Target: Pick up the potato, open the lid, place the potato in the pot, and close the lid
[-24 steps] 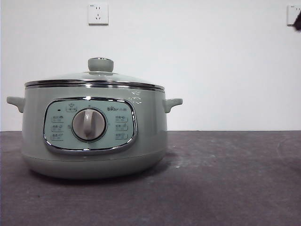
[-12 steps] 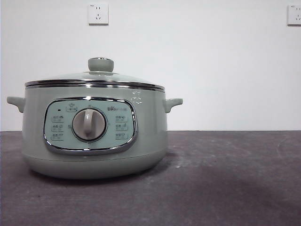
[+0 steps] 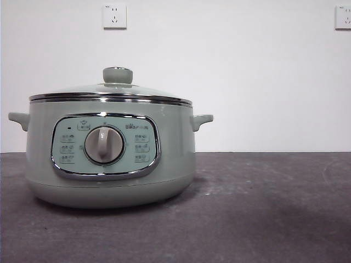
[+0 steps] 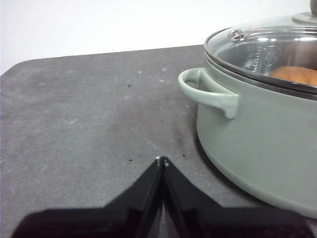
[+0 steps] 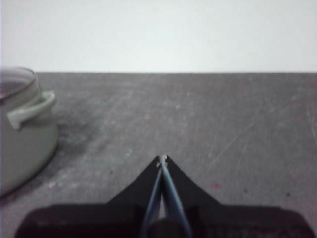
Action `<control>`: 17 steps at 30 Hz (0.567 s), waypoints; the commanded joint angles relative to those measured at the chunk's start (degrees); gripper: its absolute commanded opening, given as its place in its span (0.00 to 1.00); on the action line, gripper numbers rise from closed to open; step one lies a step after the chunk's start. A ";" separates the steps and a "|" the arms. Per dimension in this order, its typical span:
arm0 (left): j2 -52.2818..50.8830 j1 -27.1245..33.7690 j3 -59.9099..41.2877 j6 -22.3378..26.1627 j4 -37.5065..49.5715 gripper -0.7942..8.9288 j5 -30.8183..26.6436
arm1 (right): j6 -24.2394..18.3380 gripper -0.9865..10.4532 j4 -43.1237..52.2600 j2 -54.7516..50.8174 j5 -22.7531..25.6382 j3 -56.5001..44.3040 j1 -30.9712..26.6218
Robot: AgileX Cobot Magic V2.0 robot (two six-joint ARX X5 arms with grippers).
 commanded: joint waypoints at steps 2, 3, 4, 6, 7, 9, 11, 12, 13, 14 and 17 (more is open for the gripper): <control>-0.17 0.17 -0.85 0.04 0.13 0.08 0.28 | -0.31 0.09 0.76 -0.24 -0.07 -1.03 -0.04; -0.17 0.17 -0.85 0.04 0.13 0.08 0.28 | -0.31 0.09 0.81 -0.24 -0.07 -1.16 -0.04; -0.17 0.17 -0.85 0.04 0.13 0.08 0.28 | -0.31 0.09 0.79 -0.24 -0.07 -1.38 -0.04; -0.17 0.17 -0.85 0.04 0.13 0.08 0.28 | -0.28 0.09 0.81 -0.24 -0.07 -1.97 -0.04; -0.17 0.17 -0.85 0.04 0.13 0.08 0.28 | -0.11 0.09 0.83 -0.24 -0.07 -2.36 -0.04; -0.17 0.17 -0.85 0.04 0.13 0.08 0.28 | -1.11 0.09 0.61 -0.24 0.17 -2.82 -0.02; -0.17 0.17 -0.85 0.04 0.13 0.08 0.28 | -3.30 0.09 -0.04 -0.24 1.29 -2.82 -0.02; -0.17 0.17 -0.85 0.04 0.13 0.08 0.28 | -3.26 0.09 -0.52 -0.24 2.05 -2.82 -0.02; -0.17 0.17 -0.85 0.04 0.13 0.08 0.28 | -3.26 0.09 -1.05 -0.24 2.01 -2.82 -0.02; -0.17 0.17 -0.85 0.04 0.13 0.08 0.28 | -3.26 0.09 -1.53 -0.24 1.99 -2.82 -0.02; -0.17 0.17 -0.85 0.04 0.13 0.08 0.28 | -3.26 0.09 -2.32 -0.22 1.90 -2.80 -0.02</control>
